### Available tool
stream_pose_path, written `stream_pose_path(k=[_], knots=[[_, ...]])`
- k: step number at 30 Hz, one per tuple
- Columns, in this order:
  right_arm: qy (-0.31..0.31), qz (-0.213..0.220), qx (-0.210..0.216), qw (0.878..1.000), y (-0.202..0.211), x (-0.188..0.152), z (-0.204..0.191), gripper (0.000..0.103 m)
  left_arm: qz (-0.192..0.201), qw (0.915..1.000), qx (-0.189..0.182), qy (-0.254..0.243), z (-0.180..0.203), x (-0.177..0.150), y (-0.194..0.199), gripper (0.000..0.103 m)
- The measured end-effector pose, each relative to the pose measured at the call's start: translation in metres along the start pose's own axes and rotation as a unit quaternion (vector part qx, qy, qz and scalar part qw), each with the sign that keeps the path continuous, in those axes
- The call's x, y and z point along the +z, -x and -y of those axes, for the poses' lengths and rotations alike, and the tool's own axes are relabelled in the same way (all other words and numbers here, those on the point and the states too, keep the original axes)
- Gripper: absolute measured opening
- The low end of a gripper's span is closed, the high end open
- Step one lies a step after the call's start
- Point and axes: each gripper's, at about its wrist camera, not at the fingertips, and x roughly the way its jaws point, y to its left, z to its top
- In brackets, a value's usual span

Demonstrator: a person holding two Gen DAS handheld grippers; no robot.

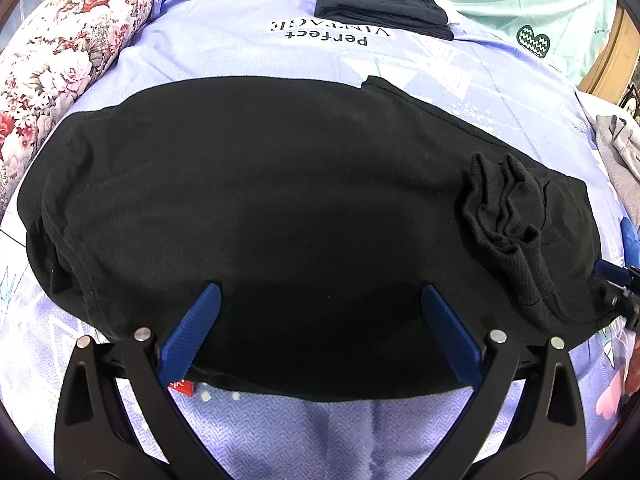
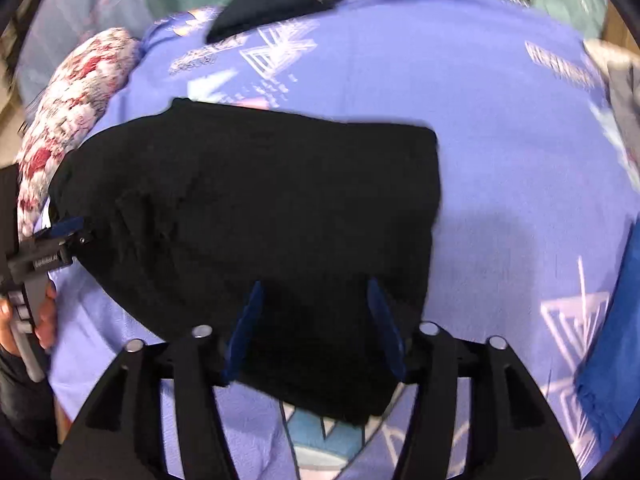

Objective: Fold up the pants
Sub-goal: 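Smooth the folded pants with the right tool while the left tool holds them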

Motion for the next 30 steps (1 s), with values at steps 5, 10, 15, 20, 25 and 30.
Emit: stream_pose_path(k=[5,10,15,20,25,30], knots=[[-0.033,0.028,0.045,0.998,0.018,0.010,0.009,0.067,-0.003,1.0000,0.007,-0.006,0.002,0.001,-0.001,0.101],[-0.064,0.041,0.036,0.996,0.007,0.024,0.021,0.071,-0.004,0.9999,0.013,-0.009,0.003,0.000,-0.002,0.101],[-0.031,0.021,0.015,0.999,-0.006,0.020,0.015,0.079,-0.005,0.9998,0.015,-0.010,0.003,0.001,-0.002,0.101],[-0.066,0.083,0.062,0.992,0.011,0.026,0.025,0.079,-0.008,0.9996,0.022,-0.014,0.006,0.001,-0.003,0.101],[-0.109,0.091,0.063,0.988,0.000,0.018,0.044,0.087,0.013,0.9998,0.018,0.003,-0.005,0.002,0.013,0.101],[-0.145,0.096,0.097,0.980,0.001,0.013,0.058,0.087,0.071,0.9960,0.043,0.035,-0.041,0.008,0.055,0.101]])
